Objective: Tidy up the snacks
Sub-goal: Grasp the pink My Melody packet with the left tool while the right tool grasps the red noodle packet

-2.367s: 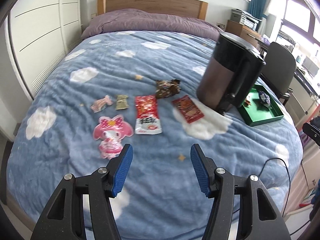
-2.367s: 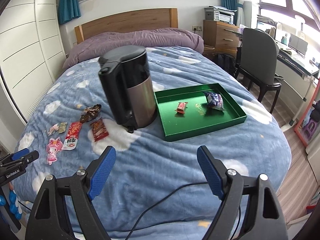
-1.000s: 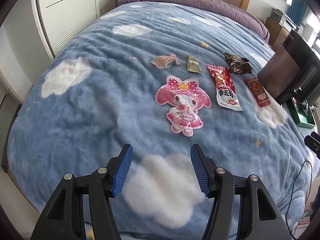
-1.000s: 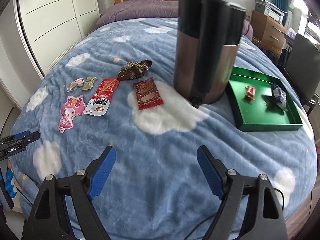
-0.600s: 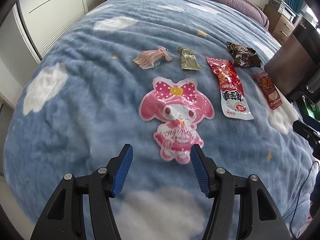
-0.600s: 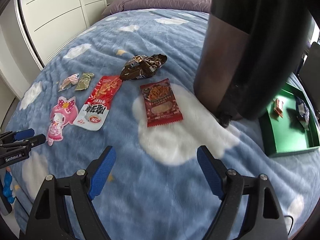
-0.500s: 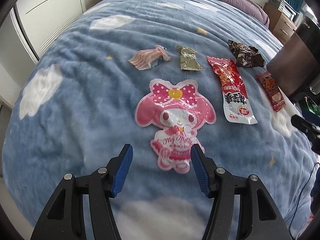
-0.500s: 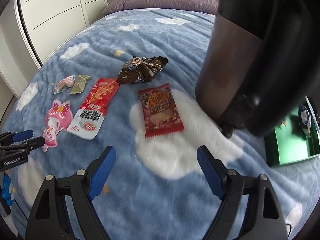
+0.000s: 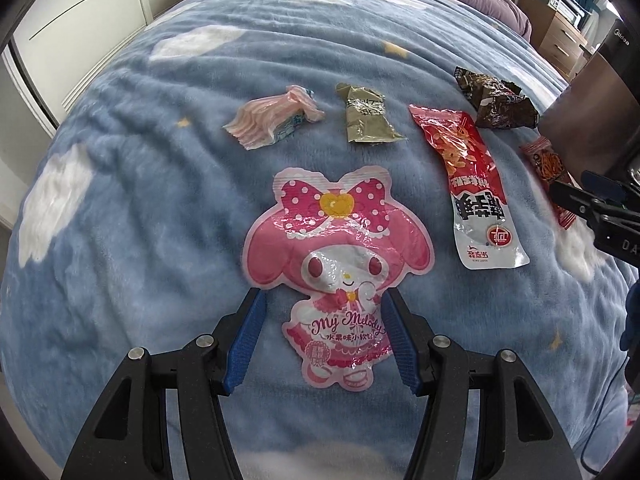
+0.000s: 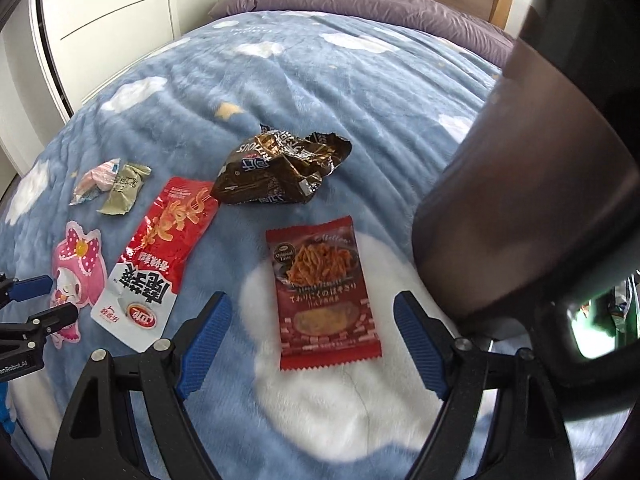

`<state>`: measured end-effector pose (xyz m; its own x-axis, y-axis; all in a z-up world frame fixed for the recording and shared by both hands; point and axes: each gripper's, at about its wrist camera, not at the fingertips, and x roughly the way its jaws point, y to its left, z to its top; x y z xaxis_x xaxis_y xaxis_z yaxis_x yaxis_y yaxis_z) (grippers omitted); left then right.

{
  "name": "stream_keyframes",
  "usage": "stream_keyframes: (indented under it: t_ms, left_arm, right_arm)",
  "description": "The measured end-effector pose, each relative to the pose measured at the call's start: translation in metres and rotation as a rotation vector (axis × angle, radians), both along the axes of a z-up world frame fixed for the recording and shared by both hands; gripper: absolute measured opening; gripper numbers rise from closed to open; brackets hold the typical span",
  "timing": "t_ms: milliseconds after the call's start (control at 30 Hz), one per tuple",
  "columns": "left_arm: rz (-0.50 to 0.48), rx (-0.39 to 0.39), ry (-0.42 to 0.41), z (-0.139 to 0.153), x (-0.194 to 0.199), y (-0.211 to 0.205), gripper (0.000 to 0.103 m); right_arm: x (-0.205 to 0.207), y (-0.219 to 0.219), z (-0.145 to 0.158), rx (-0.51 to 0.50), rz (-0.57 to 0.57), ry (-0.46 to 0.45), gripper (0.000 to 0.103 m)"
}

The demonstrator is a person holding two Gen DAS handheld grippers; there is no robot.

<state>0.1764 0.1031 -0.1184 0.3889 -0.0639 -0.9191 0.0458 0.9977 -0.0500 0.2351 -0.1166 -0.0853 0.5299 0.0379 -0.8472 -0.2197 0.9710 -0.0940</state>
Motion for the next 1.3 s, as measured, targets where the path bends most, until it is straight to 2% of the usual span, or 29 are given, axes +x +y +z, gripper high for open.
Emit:
stream_keyframes:
  t_ms: [267, 667, 1067, 1300]
  left_arm:
    - [-0.061, 0.016, 0.018, -0.004, 0.006, -0.008, 0.056]
    - [-0.199, 0.117, 0.081, -0.012, 0.029, -0.033, 0.057]
    - [-0.244, 0.162, 0.125, -0.020, 0.057, -0.058, 0.057]
    - [-0.235, 0.163, 0.134, -0.027, 0.057, -0.054, 0.058]
  right_arm:
    - [0.020, 0.000, -0.014, -0.047, 0.010, 0.024, 0.103]
    - [0.040, -0.002, -0.027, -0.035, 0.031, 0.093, 0.103]
    - [0.049, -0.007, -0.036, 0.017, 0.010, 0.147, 0.103]
    - [0.043, -0.005, -0.033, -0.003, 0.025, 0.136, 0.103]
